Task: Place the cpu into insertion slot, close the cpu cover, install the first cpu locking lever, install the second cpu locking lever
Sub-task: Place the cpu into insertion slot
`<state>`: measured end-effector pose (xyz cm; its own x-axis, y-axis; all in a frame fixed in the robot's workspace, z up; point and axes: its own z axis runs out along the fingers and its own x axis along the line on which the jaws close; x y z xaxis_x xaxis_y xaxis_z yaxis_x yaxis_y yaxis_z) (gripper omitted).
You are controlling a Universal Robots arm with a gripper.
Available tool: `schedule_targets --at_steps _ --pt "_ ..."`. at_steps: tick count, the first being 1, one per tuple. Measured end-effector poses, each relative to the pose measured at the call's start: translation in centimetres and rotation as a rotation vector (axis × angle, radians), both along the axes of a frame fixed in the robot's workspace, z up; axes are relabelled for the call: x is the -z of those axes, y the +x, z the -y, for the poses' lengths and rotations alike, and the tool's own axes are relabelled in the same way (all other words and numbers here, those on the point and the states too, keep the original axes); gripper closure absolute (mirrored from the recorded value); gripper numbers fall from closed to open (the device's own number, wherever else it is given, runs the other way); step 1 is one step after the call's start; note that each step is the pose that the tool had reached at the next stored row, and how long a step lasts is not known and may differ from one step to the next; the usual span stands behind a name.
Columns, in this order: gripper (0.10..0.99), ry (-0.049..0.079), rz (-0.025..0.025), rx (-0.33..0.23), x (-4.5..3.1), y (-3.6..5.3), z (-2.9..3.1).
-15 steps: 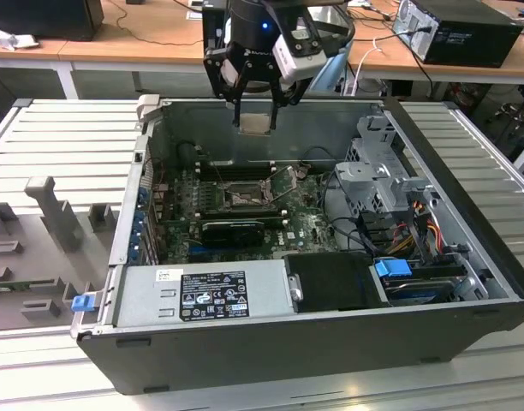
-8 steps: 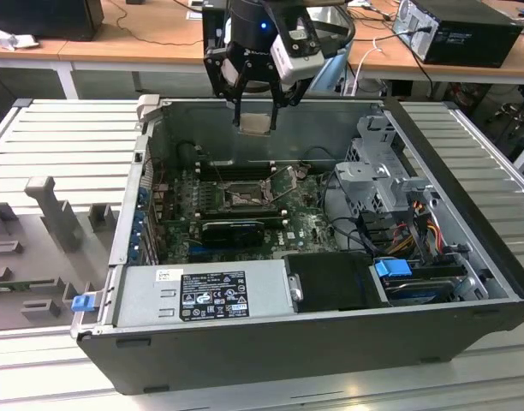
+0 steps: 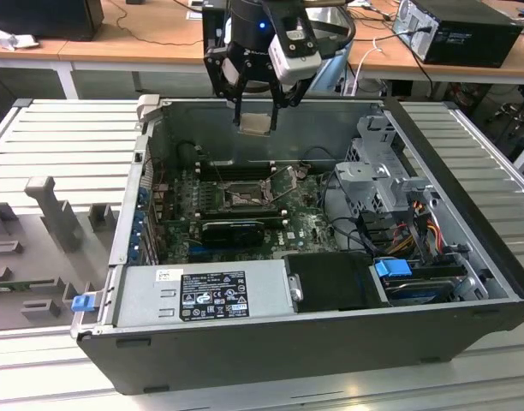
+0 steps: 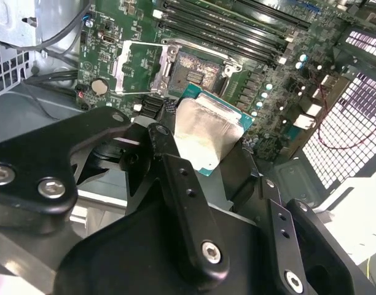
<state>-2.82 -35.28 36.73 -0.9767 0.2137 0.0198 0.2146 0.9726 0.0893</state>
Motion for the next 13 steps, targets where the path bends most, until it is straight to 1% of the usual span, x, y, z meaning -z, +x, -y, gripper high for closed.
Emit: schedule_targets --at_steps 3,7,13 --pt "0.553 0.0 0.0 0.023 0.0 0.0 0.0" --pt "0.553 0.0 0.0 0.038 0.0 0.0 0.0" --pt "0.553 0.0 0.0001 0.076 0.0 0.0 0.0"
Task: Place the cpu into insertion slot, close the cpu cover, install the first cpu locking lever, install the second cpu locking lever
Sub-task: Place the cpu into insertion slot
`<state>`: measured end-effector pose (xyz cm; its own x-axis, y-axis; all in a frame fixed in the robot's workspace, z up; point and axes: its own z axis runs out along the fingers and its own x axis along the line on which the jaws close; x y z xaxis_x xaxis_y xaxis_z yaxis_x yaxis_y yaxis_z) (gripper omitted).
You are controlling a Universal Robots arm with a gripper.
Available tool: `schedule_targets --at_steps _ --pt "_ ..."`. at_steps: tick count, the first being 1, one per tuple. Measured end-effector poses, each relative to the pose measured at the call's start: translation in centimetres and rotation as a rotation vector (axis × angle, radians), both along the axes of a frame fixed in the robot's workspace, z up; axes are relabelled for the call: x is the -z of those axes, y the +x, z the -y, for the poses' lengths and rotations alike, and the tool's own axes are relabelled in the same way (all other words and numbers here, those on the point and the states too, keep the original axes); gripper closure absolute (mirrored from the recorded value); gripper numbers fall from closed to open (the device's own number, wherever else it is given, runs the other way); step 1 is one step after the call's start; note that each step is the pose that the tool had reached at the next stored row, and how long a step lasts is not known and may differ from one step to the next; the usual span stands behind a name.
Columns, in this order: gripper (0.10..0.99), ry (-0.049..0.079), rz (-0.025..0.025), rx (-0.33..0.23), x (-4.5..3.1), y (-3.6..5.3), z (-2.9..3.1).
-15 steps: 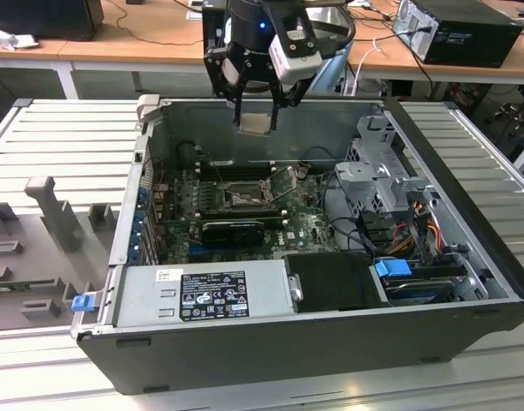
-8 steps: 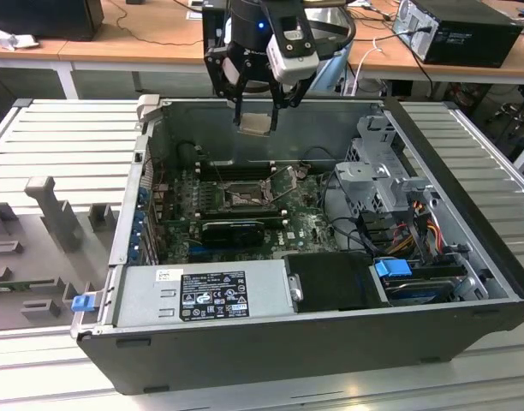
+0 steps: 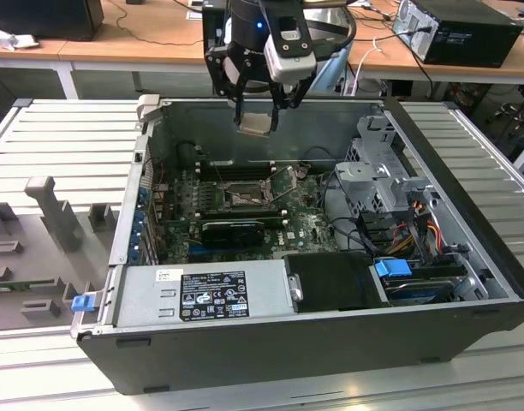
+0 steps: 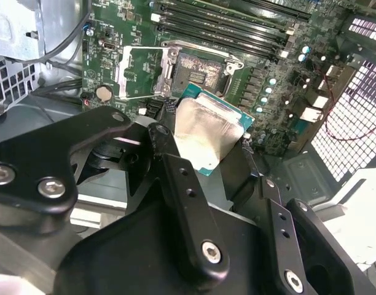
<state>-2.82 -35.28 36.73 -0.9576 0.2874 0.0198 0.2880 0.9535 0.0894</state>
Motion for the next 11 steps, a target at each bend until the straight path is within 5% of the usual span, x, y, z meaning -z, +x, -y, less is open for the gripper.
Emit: schedule_targets --at_steps 11 --pt "0.553 0.0 -0.0001 0.082 0.0 0.0 0.0"
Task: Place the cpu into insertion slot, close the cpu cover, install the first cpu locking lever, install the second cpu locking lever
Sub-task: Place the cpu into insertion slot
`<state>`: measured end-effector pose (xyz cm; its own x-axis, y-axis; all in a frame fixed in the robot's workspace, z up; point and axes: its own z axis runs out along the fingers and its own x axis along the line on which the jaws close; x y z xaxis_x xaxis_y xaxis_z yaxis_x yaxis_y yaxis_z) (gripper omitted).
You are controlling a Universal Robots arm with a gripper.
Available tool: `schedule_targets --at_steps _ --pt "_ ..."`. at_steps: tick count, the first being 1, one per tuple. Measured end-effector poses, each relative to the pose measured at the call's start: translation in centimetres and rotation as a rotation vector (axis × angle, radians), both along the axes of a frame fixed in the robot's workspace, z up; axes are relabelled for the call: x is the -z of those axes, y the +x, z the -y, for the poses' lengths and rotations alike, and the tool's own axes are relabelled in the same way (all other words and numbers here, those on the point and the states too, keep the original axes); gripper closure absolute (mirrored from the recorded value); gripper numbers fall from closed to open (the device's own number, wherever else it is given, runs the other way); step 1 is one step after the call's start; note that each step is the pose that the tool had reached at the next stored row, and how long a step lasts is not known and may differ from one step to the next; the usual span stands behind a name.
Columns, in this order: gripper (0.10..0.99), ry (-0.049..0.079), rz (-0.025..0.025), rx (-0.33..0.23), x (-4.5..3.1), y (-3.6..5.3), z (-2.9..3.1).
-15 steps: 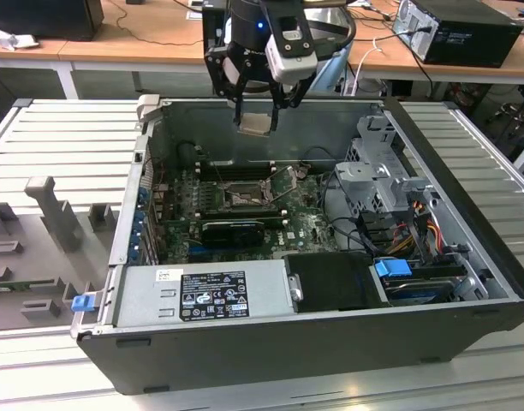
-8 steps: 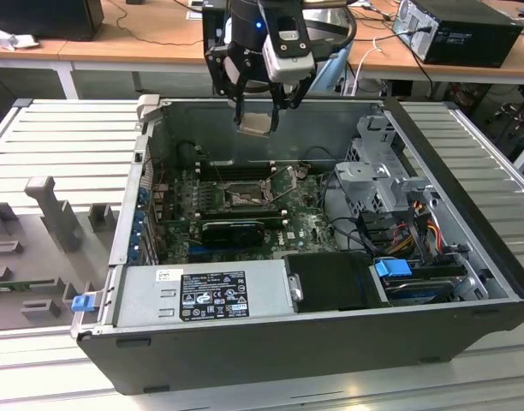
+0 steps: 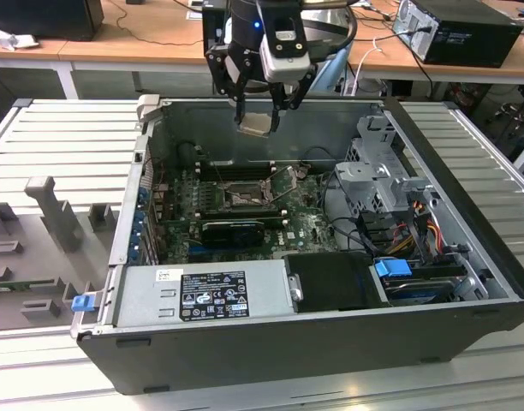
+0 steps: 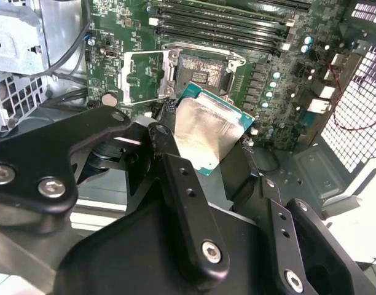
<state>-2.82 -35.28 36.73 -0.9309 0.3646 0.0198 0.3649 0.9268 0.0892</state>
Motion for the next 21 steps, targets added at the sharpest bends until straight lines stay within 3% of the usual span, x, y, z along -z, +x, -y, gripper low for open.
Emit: schedule_targets --at_steps 12,18,21 --pt "0.553 0.0 0.0001 0.088 0.01 0.0 0.0" --pt "0.553 0.0 0.0 0.184 0.05 0.0 0.0" --pt "0.553 0.0 0.0001 0.268 0.11 0.0 0.0"
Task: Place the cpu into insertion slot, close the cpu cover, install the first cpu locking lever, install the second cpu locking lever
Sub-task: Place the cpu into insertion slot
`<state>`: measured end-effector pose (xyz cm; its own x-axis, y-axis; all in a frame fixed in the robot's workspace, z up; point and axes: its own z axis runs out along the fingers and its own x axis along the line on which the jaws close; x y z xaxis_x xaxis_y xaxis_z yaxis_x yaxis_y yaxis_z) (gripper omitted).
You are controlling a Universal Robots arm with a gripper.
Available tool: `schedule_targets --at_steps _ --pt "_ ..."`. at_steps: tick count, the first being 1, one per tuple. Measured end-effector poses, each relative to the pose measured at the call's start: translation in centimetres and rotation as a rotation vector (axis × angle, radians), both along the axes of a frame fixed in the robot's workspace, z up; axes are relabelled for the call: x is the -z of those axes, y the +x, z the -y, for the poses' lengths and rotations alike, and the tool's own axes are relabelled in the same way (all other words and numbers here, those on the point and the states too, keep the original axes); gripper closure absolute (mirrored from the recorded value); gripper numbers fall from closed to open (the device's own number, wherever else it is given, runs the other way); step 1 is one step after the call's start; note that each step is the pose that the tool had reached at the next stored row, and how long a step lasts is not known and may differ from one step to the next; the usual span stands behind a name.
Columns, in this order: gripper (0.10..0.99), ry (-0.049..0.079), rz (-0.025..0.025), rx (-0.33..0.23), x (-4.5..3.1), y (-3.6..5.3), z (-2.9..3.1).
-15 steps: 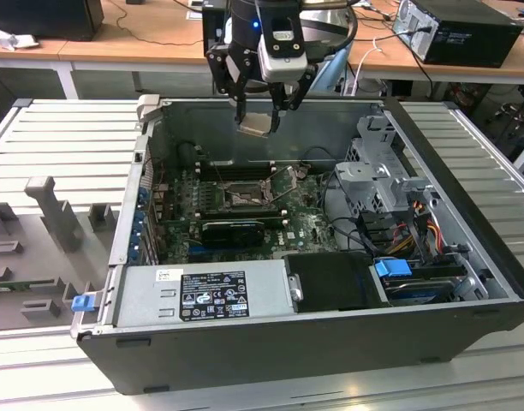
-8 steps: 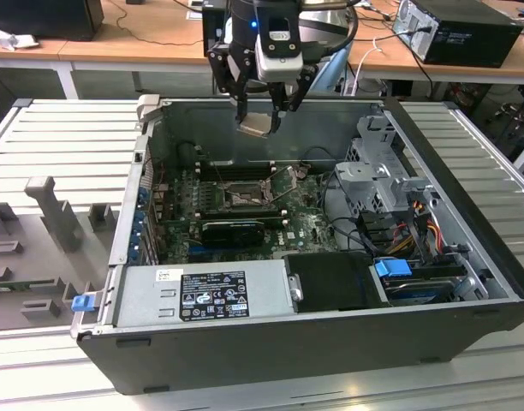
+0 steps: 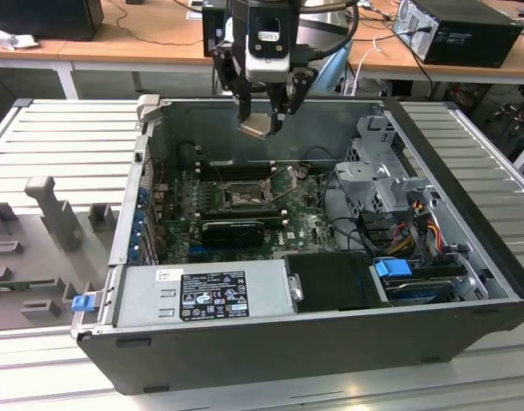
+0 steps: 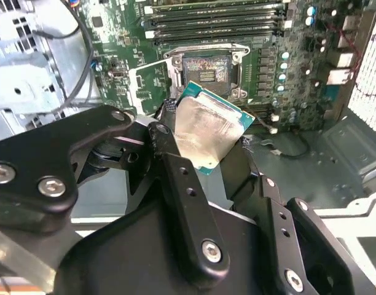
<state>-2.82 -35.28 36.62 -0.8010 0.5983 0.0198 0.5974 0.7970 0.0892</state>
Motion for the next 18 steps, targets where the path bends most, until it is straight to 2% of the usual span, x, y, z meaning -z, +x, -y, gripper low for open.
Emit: schedule_targets --at_steps 18 --pt "0.553 0.0 0.0 0.307 0.1 0.0 0.0"
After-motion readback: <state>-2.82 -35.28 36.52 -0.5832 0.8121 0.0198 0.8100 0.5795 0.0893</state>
